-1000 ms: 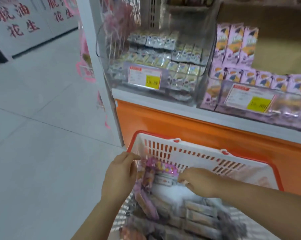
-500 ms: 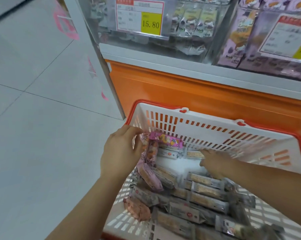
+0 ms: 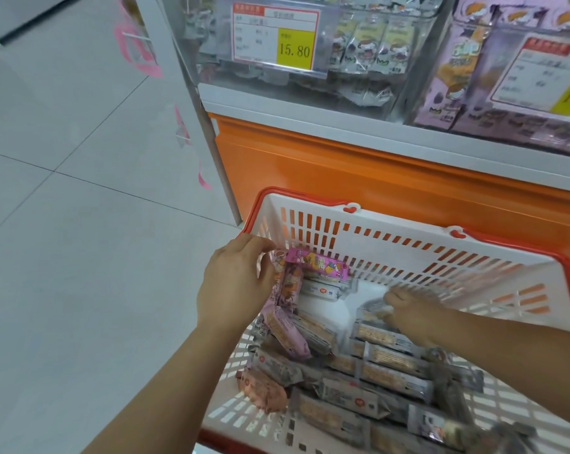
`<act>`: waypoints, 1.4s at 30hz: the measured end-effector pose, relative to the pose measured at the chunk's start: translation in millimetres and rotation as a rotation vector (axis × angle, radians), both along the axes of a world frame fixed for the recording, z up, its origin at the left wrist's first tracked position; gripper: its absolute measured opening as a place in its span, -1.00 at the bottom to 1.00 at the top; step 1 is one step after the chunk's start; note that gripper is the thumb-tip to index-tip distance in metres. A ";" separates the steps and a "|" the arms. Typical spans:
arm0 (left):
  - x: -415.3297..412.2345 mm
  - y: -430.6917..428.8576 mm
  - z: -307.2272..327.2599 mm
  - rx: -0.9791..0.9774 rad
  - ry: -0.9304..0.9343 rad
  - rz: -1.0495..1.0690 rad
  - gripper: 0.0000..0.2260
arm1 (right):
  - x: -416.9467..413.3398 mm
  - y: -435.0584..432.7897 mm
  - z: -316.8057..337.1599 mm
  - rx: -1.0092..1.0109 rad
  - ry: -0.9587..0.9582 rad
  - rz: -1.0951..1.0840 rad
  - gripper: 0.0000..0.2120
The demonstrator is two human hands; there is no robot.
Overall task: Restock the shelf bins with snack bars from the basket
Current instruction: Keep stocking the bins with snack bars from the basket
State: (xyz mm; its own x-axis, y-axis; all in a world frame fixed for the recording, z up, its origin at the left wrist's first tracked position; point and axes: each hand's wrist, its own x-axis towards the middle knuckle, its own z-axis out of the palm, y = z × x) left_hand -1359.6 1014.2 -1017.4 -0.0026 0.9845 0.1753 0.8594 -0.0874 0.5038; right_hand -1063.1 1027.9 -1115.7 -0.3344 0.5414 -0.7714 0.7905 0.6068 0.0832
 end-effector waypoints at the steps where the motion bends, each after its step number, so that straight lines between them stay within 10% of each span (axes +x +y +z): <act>1: -0.4 0.0 -0.4 0.001 0.002 -0.001 -0.84 | -0.3 0.0 -0.7 -0.020 0.004 0.078 -0.51; 9: -0.7 2.4 -2.2 0.021 0.015 -0.030 -0.85 | -5.2 3.4 -2.9 -0.017 -0.068 0.390 -0.64; 19: 0.9 -0.9 23.5 -0.206 -0.021 -0.044 -0.82 | -39.6 -11.8 93.6 0.346 0.485 0.456 -0.47; 24: 10.2 -12.9 80.9 -0.379 -0.329 -0.154 -0.84 | -46.1 -7.6 154.0 0.524 0.779 0.632 -0.87; 29: 15.2 -30.5 149.3 -0.560 -0.736 -0.175 -0.70 | -53.6 -1.2 220.2 0.866 0.850 0.682 -0.75; 37: 5.1 -42.0 229.1 -0.474 -0.891 -0.307 -0.70 | -88.7 -23.6 328.8 0.830 1.167 0.179 -0.78; 42: -13.2 -42.6 247.2 -0.468 -0.850 -0.339 -0.72 | -89.5 -24.8 366.8 0.288 1.220 -0.425 -0.65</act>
State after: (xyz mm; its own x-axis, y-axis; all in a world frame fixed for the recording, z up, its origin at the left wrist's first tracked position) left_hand -1372.9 971.6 -770.3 0.3442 0.9257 -0.1567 0.1698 0.1028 0.9801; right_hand -1152.5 1003.0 -749.0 -0.4922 0.8683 0.0613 0.5722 0.3758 -0.7290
